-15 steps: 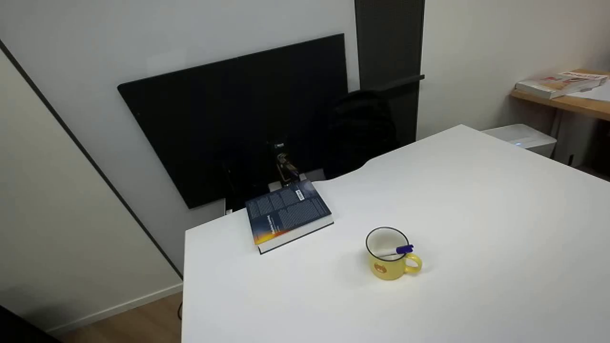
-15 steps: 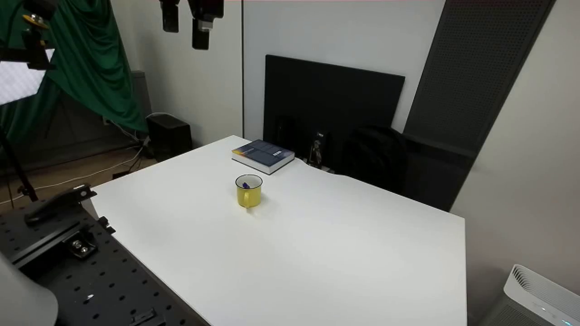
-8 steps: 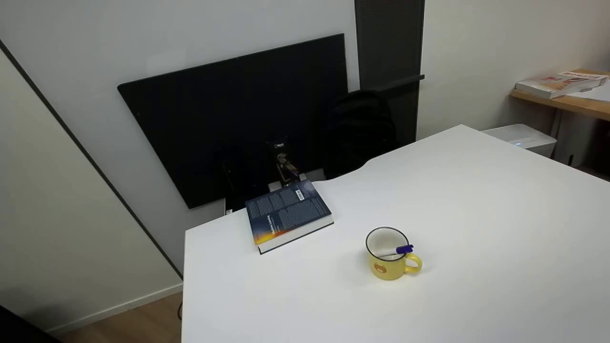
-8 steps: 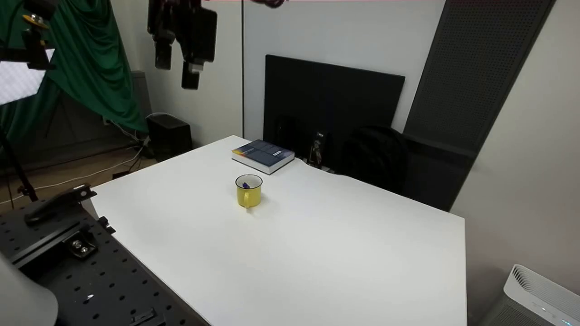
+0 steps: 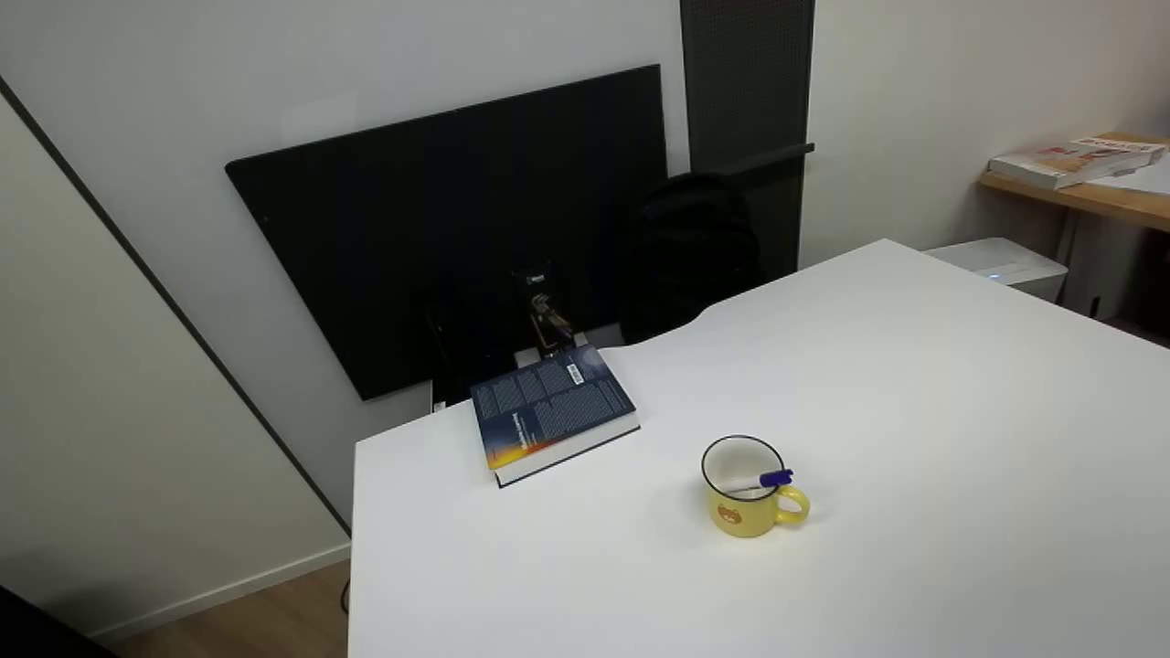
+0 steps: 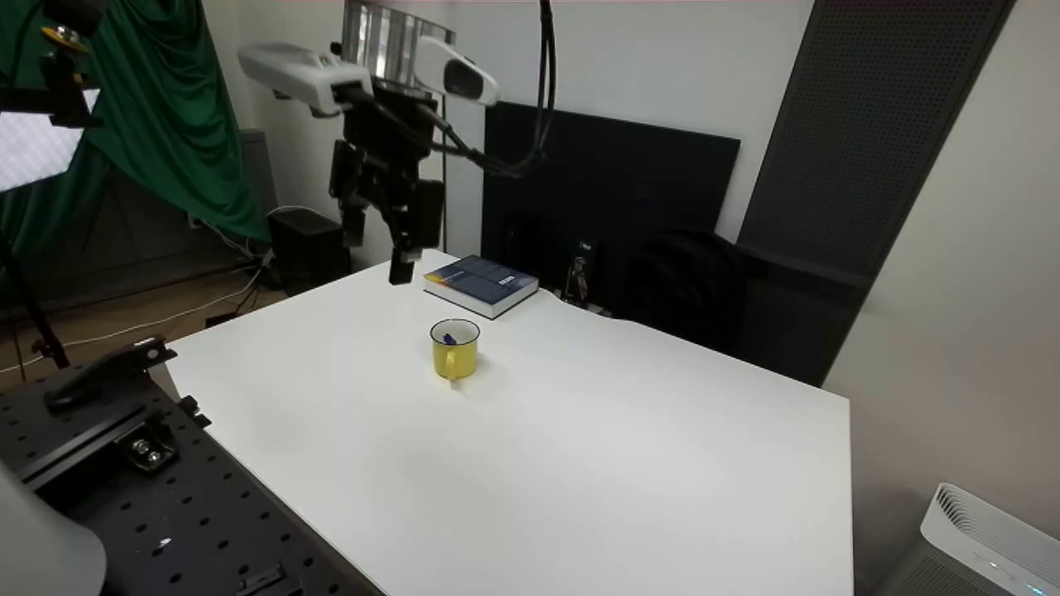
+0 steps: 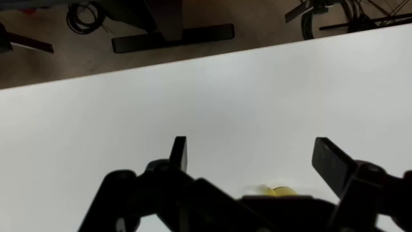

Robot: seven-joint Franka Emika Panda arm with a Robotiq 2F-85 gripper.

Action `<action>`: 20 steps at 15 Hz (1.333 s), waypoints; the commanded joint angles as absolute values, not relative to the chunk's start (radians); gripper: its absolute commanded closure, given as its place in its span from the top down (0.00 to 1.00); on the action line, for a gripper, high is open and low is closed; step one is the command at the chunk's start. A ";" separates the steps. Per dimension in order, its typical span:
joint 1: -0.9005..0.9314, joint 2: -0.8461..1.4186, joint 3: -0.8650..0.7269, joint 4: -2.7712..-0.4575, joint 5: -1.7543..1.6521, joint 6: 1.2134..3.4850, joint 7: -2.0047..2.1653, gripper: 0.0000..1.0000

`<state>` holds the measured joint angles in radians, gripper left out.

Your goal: Take the pen out of the cup and put it on the desk

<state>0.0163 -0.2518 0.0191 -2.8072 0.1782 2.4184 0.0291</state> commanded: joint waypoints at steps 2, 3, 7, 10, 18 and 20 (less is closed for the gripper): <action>0.032 -0.007 0.022 -2.807 0.179 2.691 0.009 1.00; 0.032 0.048 0.025 -2.804 0.168 2.753 0.016 1.00; 0.035 0.289 0.027 -2.713 0.115 2.908 0.041 1.00; 0.073 0.469 -0.030 -2.574 0.052 2.942 0.089 1.00; 0.187 0.843 -0.150 -2.116 0.063 2.823 0.234 1.00; 0.188 0.893 -0.142 -2.021 0.089 2.782 0.289 1.00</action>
<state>0.1684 0.7971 -0.1325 -2.1814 0.0647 2.8511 0.1885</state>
